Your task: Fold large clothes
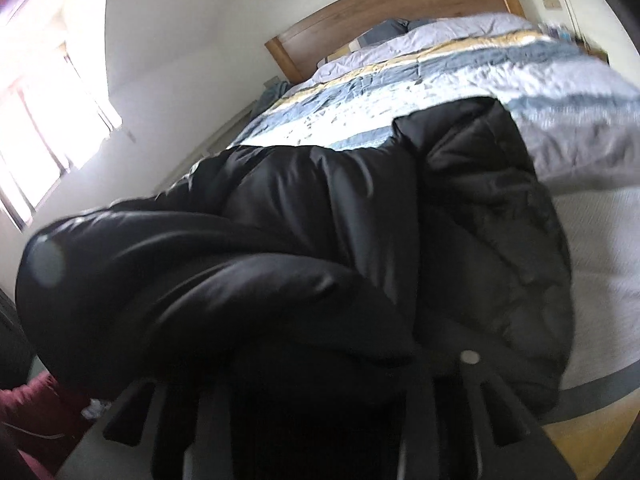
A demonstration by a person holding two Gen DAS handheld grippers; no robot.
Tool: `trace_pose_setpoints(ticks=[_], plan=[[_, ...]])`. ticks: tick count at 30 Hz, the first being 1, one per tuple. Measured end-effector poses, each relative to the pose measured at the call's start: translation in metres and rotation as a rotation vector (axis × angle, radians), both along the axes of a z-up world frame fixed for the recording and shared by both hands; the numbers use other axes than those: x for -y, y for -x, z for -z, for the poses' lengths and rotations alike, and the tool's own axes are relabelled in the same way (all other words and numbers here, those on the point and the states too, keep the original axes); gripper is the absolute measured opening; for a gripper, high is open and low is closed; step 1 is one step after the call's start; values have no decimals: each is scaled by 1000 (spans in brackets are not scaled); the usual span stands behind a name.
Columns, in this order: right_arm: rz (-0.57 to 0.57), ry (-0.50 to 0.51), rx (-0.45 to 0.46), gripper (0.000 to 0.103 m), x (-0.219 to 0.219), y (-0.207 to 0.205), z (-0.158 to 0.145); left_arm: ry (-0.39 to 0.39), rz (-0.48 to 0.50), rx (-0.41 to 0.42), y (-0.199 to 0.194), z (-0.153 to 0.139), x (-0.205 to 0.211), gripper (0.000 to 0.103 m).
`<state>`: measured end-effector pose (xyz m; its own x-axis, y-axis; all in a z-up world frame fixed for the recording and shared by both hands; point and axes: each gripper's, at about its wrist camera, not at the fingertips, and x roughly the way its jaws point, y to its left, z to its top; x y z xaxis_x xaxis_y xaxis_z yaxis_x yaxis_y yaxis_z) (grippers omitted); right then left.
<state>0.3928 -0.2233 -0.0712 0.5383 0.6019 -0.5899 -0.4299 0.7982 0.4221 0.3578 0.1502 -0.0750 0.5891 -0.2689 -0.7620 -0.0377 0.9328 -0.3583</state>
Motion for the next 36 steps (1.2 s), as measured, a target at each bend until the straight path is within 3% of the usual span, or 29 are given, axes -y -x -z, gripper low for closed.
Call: trace_pose_setpoints(ticks=[3,11,14,18,26,31,36], plan=[[-2,42,7,43,1,8,-5,-19,1,-1,8,-7,0,16],[25,72,-21,58,27,39,-13,-25,-28,27,51,-32,-21,56],[63,67,-37,58,46,53,-18,-26,-37,48,62,-47,-32,58],[83,54,10,58,57,64,-49,-46,-20,90,62,-74,-28,61],[22,103,94,58,1,17,-106,-85,23,150,12,-111,7,67],[-9,150,84,58,-46,-27,-101,-104,36,129,-38,-104,25,67],[-24,211,63,58,-79,-62,-76,-162,58,88,-73,-80,42,67]])
